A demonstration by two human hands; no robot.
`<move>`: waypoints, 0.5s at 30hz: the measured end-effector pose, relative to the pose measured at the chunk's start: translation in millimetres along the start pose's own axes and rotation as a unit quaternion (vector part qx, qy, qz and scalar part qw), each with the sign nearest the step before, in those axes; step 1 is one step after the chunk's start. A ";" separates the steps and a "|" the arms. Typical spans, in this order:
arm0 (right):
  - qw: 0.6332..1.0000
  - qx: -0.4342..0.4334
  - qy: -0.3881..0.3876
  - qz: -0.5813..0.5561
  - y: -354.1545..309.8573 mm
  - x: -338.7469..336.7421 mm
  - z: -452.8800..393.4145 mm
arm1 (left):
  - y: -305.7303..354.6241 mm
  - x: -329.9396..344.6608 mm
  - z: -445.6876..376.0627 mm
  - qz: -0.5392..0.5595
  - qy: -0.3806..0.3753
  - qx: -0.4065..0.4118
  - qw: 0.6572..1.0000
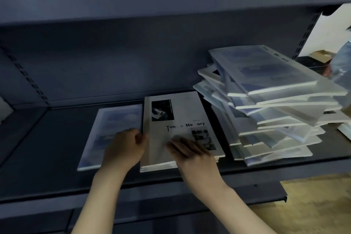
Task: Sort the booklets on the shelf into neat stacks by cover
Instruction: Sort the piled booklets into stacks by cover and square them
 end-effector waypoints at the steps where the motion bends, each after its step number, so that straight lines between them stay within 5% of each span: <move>1: 1.000 -0.006 -0.013 -0.003 3.1 0.9 0.5 | -1.0 2.0 -0.4 0.002 -0.005 0.001 1.000; 8: 0.991 -0.044 -0.111 -0.052 19.6 6.8 2.2 | 0.1 17.2 6.2 -0.002 -0.036 -0.015 0.999; 15: 0.989 -0.052 -0.122 -0.063 20.6 8.6 1.8 | 1.2 17.5 8.9 -0.031 -0.041 -0.009 0.999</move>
Point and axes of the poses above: each hand's wrist, its own z-axis away from the middle knuckle, its own x-axis out of the palm, y = z × x, the point moved 5 cm from there along -z, towards the middle knuckle, and after that the axes turned 5 degrees about y, right-handed, at the moved point
